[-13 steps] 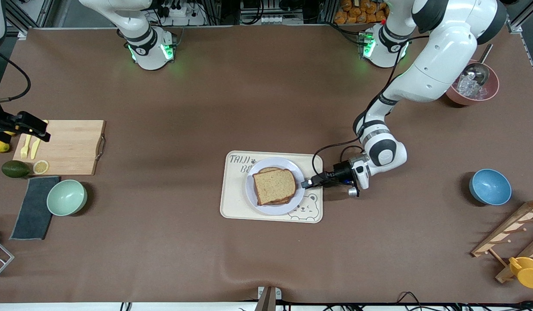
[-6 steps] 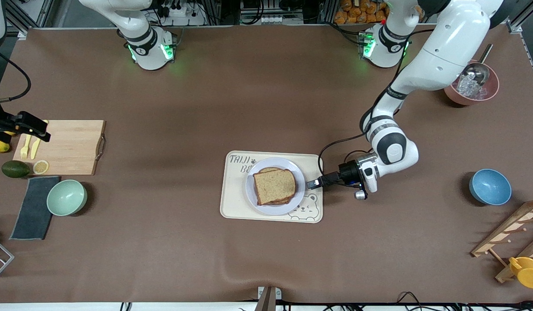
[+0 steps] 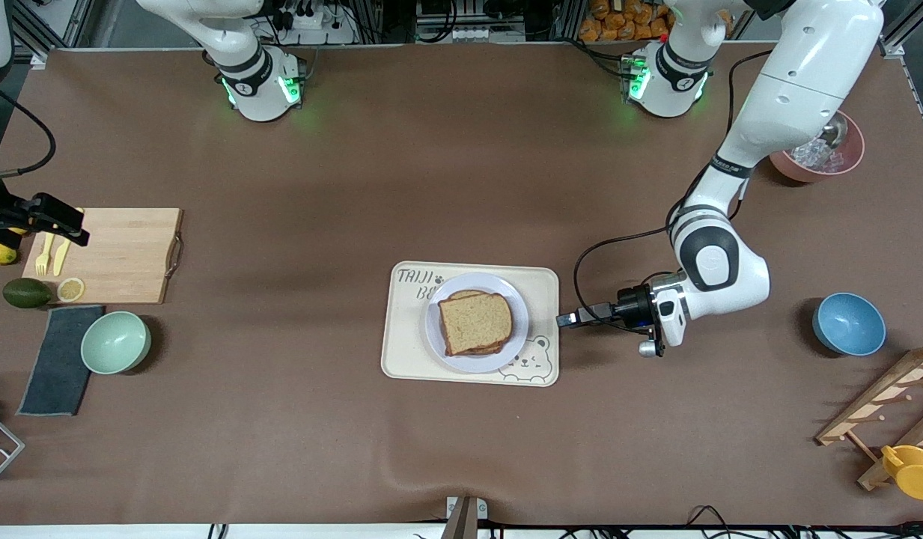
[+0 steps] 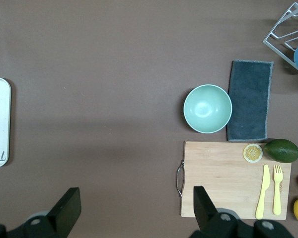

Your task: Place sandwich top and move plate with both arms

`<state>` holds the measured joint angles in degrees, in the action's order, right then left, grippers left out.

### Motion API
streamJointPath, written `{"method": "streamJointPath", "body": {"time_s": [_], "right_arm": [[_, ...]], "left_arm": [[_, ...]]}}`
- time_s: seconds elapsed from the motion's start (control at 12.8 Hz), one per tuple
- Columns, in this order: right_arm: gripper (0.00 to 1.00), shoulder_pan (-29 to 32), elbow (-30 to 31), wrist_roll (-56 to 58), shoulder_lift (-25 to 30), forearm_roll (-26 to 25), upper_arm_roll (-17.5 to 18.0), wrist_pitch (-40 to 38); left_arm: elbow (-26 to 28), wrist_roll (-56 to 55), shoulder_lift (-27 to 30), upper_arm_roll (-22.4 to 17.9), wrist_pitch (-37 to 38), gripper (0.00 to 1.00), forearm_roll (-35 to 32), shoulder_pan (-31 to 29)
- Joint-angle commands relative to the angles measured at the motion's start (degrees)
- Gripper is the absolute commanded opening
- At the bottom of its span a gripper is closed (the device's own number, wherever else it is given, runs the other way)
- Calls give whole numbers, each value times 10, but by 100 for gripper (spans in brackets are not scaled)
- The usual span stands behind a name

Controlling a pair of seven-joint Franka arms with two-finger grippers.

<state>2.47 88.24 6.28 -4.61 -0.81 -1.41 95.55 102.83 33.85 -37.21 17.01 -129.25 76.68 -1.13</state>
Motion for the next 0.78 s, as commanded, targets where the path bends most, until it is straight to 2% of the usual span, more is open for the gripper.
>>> {"method": "streamJointPath", "body": {"time_s": [0.0,0.08,0.31,0.47,0.63,0.71], "right_arm": [[100,-1,6,-8,9,3,2,3],[100,-1,5,-8,10,3,2,3],[100,0,4,-13,11,12,3,6],[100,0,3,-24,11,14,3,10],[100,-1,3,-35,12,16,4,10],[100,1,3,-35,12,16,4,10]], "left_arm": [[-30,-96,10,1,11,100,-91,-9],[-42,-138,11,3,22,100,-127,-16],[-68,-203,19,1,75,100,-180,-26],[-88,-274,37,1,94,100,-256,-34],[-131,-350,43,2,146,100,-353,-36],[-140,-369,51,3,169,100,-382,-43]]}}
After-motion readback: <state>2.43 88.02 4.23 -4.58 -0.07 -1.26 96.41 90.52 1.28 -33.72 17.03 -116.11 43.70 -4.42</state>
